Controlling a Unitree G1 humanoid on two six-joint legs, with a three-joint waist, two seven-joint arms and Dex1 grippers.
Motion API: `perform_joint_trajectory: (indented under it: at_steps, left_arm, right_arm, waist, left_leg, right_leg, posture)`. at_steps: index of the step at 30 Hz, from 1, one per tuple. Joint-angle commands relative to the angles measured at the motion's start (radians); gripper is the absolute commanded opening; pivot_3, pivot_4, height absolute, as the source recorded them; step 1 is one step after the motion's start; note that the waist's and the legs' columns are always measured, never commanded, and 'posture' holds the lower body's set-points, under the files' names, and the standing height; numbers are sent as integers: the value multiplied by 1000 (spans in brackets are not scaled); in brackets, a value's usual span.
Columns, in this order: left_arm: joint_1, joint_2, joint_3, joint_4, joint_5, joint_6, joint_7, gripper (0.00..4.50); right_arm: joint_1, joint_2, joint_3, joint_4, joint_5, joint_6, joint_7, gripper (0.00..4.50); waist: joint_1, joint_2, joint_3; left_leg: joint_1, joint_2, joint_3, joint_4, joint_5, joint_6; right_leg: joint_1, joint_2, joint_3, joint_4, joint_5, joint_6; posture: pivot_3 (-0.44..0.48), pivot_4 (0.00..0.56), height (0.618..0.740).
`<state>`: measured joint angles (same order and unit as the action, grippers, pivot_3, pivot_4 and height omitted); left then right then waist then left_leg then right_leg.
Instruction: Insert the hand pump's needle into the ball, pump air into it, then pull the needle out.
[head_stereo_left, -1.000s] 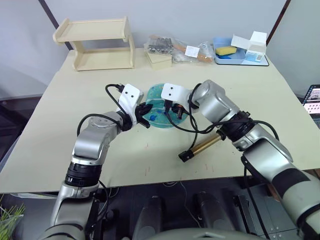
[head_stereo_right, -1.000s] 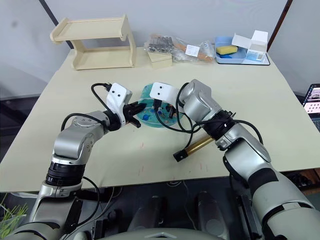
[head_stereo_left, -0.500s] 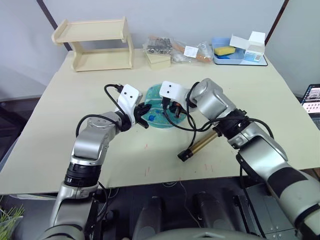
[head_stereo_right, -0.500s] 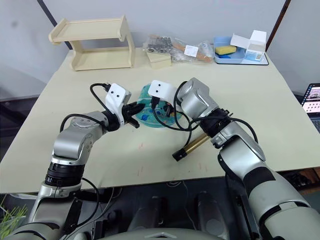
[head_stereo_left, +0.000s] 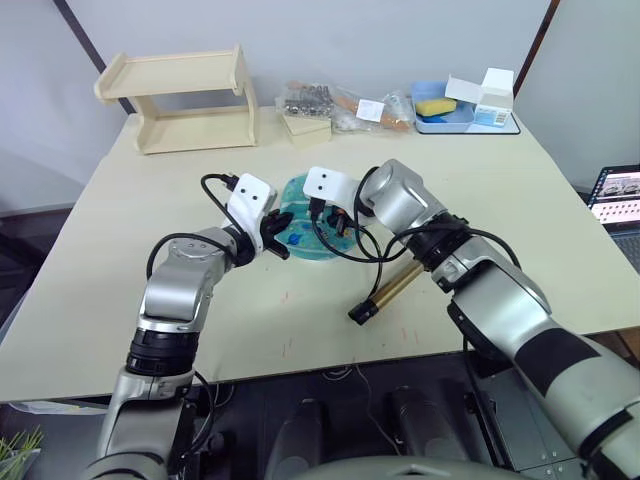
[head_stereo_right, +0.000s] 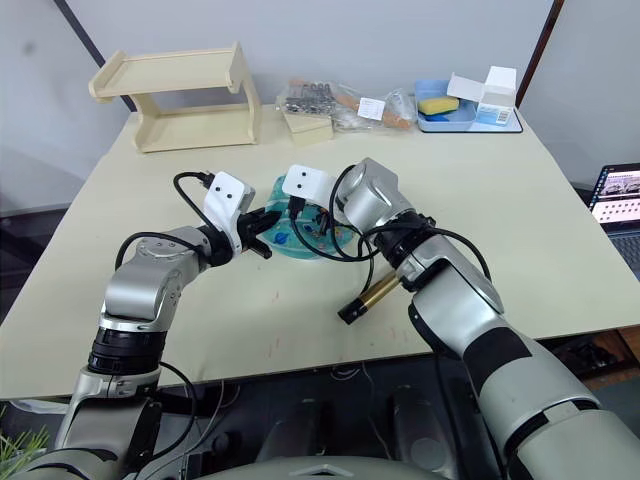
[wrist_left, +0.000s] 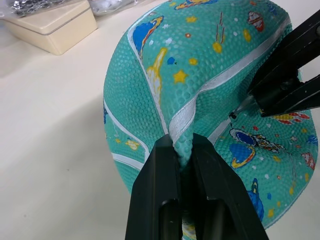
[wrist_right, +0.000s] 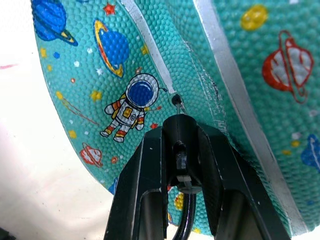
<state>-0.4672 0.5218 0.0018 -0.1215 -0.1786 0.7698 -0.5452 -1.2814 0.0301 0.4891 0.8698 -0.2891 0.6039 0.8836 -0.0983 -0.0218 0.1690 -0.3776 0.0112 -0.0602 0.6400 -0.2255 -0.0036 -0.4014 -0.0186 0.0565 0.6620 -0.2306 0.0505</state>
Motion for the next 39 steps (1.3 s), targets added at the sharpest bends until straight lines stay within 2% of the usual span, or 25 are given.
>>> perform_joint_trajectory:
  at_steps: [1,6,10,14,18,21,27,31,39]
  left_arm:
    - [24,-54,-110,15,-37,12,-70,0]
    - [28,-62,-107,19,-27,9,-70,0]
    - [34,-68,-101,18,-22,9,-69,0]
    - [45,-77,-97,8,-16,11,-66,0]
    - [49,-86,-81,1,-11,13,-61,0]
    - [51,-82,-60,9,-8,6,-59,0]
    - [41,-85,-42,49,3,-19,-58,0]
    - [39,-86,-40,55,6,-24,-60,0]
    - [37,-82,-34,55,13,-28,-66,0]
  right_arm:
    - [-24,134,-16,55,35,-119,-53,332]
    - [-37,182,-54,186,22,-187,-108,332]
    - [-37,225,-64,269,0,-236,-137,332]
    - [-28,258,-77,334,-24,-274,-176,332]
    - [-17,244,-134,343,-6,-302,-220,332]
    - [8,197,-173,282,16,-309,-198,332]
    - [98,122,-197,34,36,-220,-132,332]
    - [162,104,-178,-112,24,-155,-128,332]
    - [244,71,-125,-262,-9,-71,-128,332]
  waist:
    - [0,0,-2]
    - [-1,-1,-10]
    - [-4,0,-14]
    - [-12,2,-23]
    - [-16,3,-25]
    - [-19,3,-25]
    - [-15,5,-22]
    - [-3,9,-18]
    - [5,11,-14]
  left_leg:
    - [0,0,0,0,0,0]
    - [4,0,-4,-4,0,0]
    - [16,0,-4,-10,-2,-3]
    - [18,0,-6,-13,-2,-3]
    - [19,0,-13,-14,-2,-4]
    - [19,-1,-17,-14,-2,-4]
    - [16,-2,-23,-15,-2,-3]
    - [13,-4,-24,-15,-2,-3]
    - [12,-4,-25,-16,-2,-3]
  right_leg:
    - [0,0,0,0,0,0]
    - [0,2,0,0,-1,-1]
    - [7,1,1,0,-4,-6]
    - [7,3,0,0,-4,-7]
    - [7,3,-1,0,-4,-7]
    - [8,3,-2,0,-4,-7]
    - [7,3,-6,-1,-4,-7]
    - [6,3,-6,-2,-4,-7]
    - [5,2,-7,-2,-5,-8]
  posture:
    - [0,150,740]
    - [0,150,740]
    - [0,150,740]
    - [0,150,740]
    - [0,150,740]
    - [0,150,740]
    - [0,150,740]
    - [0,150,740]
    - [0,150,740]
